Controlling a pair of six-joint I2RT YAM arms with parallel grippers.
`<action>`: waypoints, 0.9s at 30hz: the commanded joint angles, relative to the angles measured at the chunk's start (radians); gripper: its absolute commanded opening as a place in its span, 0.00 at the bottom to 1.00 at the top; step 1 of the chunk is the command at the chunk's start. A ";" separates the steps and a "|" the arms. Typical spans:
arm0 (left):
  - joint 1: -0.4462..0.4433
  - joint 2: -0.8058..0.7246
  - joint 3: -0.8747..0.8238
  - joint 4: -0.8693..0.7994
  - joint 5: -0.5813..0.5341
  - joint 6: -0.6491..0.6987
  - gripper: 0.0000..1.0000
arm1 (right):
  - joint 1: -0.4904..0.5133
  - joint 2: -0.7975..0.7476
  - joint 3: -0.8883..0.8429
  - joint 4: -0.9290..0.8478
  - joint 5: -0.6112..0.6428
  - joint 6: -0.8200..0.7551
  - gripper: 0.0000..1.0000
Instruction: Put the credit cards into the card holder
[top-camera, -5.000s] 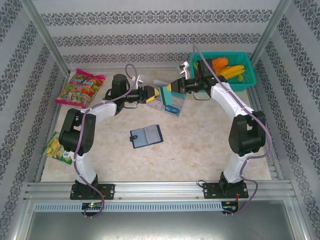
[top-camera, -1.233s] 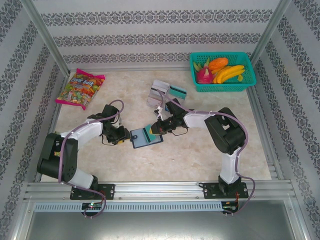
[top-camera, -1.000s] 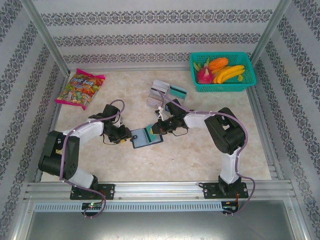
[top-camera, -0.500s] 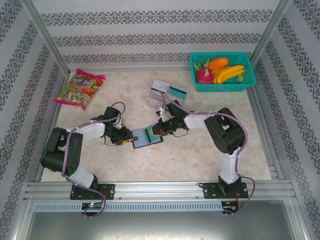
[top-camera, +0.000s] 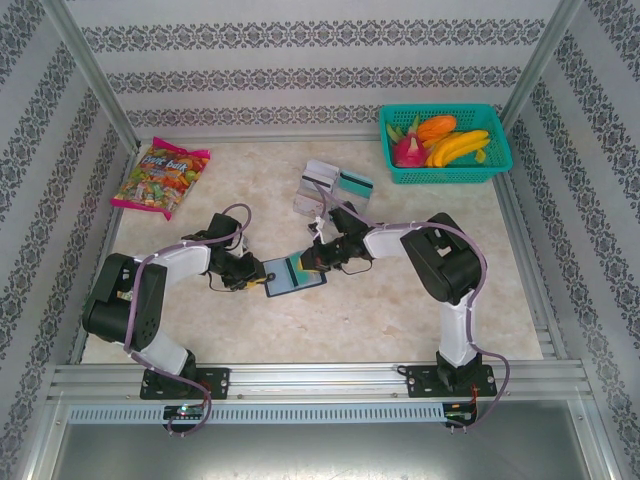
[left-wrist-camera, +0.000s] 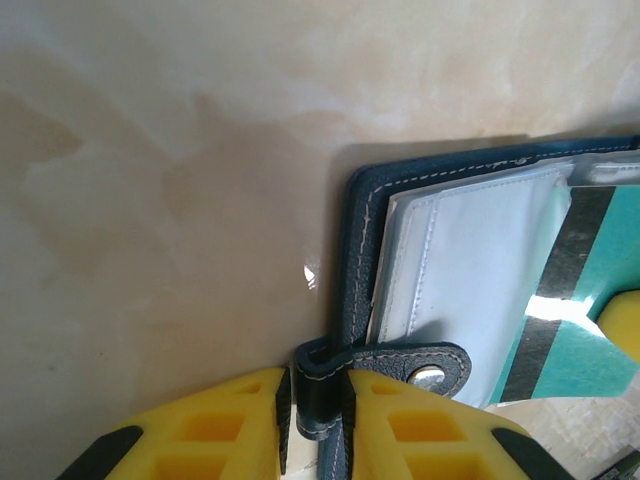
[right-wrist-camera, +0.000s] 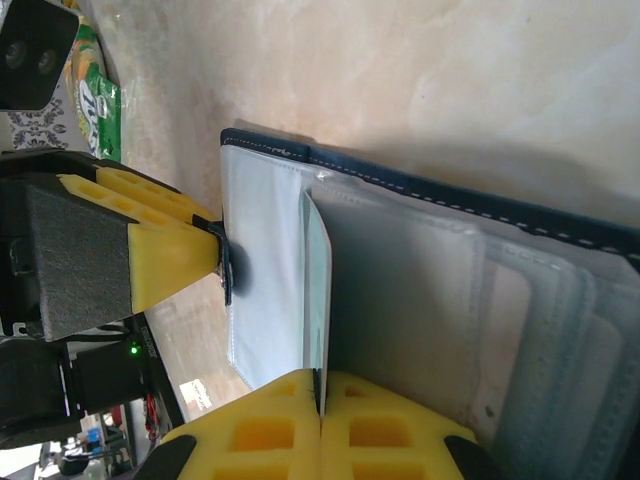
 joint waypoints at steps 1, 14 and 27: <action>-0.012 0.034 -0.006 0.021 -0.008 0.003 0.24 | 0.013 0.035 0.018 0.007 -0.004 0.013 0.00; -0.016 0.041 -0.003 0.033 0.003 0.001 0.16 | 0.082 0.058 0.050 -0.004 0.056 0.033 0.00; -0.019 0.026 -0.004 0.006 -0.028 0.012 0.12 | 0.102 -0.040 0.063 -0.183 0.205 -0.059 0.26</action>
